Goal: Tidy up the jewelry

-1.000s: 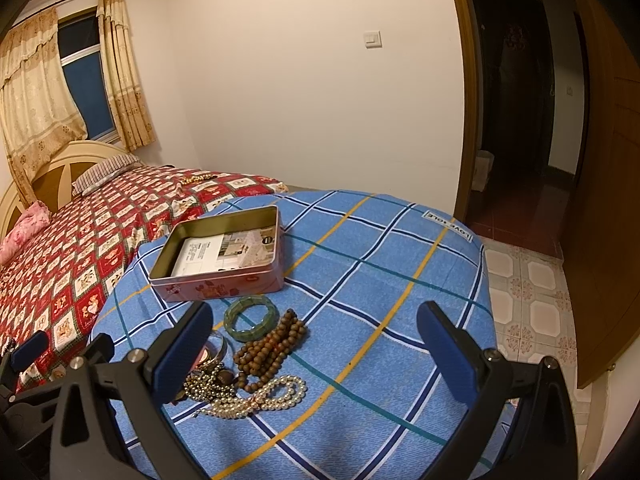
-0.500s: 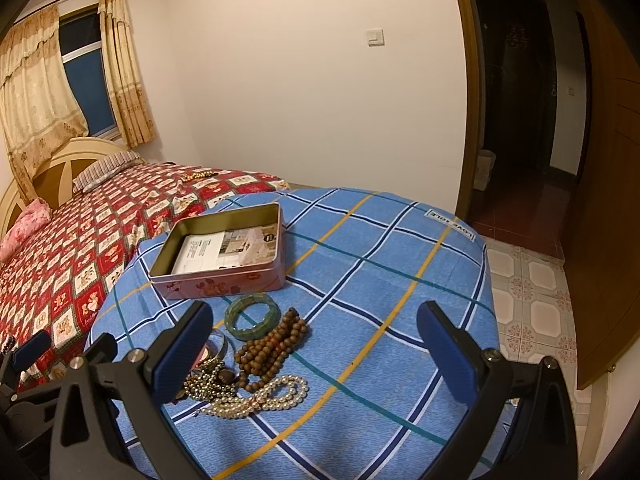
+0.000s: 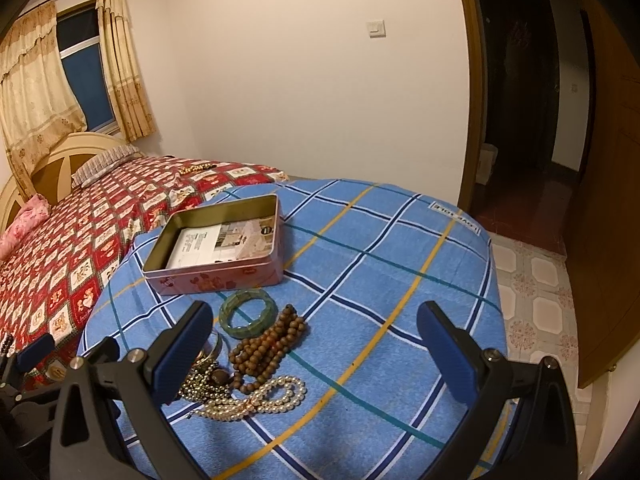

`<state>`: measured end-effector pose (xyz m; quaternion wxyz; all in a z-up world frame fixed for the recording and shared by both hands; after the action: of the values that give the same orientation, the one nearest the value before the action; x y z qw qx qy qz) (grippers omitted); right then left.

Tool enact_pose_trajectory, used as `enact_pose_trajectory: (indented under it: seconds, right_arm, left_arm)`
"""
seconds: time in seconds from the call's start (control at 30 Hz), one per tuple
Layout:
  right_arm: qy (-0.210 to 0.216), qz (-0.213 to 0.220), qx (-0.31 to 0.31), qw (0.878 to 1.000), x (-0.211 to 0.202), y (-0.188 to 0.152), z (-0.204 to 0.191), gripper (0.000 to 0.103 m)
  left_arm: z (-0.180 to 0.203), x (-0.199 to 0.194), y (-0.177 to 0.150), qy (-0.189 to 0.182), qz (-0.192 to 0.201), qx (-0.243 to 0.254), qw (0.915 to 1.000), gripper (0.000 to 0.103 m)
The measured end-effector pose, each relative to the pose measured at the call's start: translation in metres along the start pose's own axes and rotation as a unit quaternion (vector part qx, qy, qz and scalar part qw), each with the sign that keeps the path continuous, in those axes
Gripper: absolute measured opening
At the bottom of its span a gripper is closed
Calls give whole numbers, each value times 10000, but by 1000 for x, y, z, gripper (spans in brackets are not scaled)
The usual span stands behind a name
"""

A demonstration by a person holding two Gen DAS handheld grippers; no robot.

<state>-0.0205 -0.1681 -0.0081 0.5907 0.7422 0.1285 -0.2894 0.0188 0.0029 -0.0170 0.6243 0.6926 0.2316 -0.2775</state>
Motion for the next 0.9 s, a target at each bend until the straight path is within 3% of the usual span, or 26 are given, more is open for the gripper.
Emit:
enact_pose_trajectory:
  seconds: [0.07, 0.17, 0.3, 0.43, 0.53, 0.73, 0.9]
  right_arm:
    - [73, -76, -5, 9999, 5, -1, 3, 100]
    - [140, -200, -100, 9997, 12, -5, 10, 82]
    - [89, -559, -176, 9982, 27, -16, 25, 70]
    - [403, -1027, 59, 9939, 43, -24, 37, 43]
    - [505, -1154, 114, 9920, 49, -26, 35, 41]
    - [571, -1139, 29, 9918, 52, -22, 31, 41]
    - [686, -1327, 228, 9885, 66, -20, 37, 41]
  left_arm:
    - [-5, 8, -5, -200, -91, 14, 9998, 96]
    - [-12, 14, -16, -396, -120, 127, 9991, 96]
    - [-23, 22, -29, -884, -254, 217, 9955, 96]
    - [-12, 27, -24, -1407, -267, 421, 9888, 96]
    - [0, 38, -16, -1658, -290, 508, 9844, 94]
    - [24, 69, -15, -1848, -701, 847, 9766, 59]
    - [24, 72, -21, -2012, -810, 891, 9721, 56]
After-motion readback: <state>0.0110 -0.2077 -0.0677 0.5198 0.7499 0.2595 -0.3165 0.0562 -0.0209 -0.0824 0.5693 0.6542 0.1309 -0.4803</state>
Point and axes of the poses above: each gripper's, at about its wrist camera, not at the fingertips, and x roughly the way its jaws point, z to its right, y to its top, the point moved 1 cm from there along x, roughly the way its jaws point, and after that the axes turned 1 degree about x, right-handed, at the moved point
